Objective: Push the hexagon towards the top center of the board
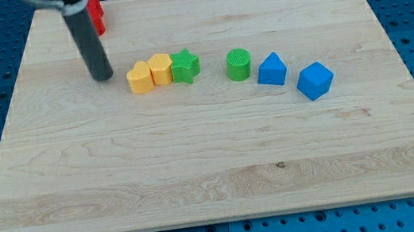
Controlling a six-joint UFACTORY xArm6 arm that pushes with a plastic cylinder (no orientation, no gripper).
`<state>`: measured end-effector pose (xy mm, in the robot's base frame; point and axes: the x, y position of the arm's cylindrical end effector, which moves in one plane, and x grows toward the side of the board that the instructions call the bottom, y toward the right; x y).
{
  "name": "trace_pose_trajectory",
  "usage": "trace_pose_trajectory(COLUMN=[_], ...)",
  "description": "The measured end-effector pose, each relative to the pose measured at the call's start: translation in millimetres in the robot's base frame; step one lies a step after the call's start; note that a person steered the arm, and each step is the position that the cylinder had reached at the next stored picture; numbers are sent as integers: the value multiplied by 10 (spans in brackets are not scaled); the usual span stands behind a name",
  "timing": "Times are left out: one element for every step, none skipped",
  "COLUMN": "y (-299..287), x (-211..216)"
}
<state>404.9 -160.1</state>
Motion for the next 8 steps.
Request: trace_pose_trajectory(y=[180, 360, 360, 360, 360, 475, 686, 748], x=[701, 1094, 1104, 1104, 1117, 1147, 945, 586])
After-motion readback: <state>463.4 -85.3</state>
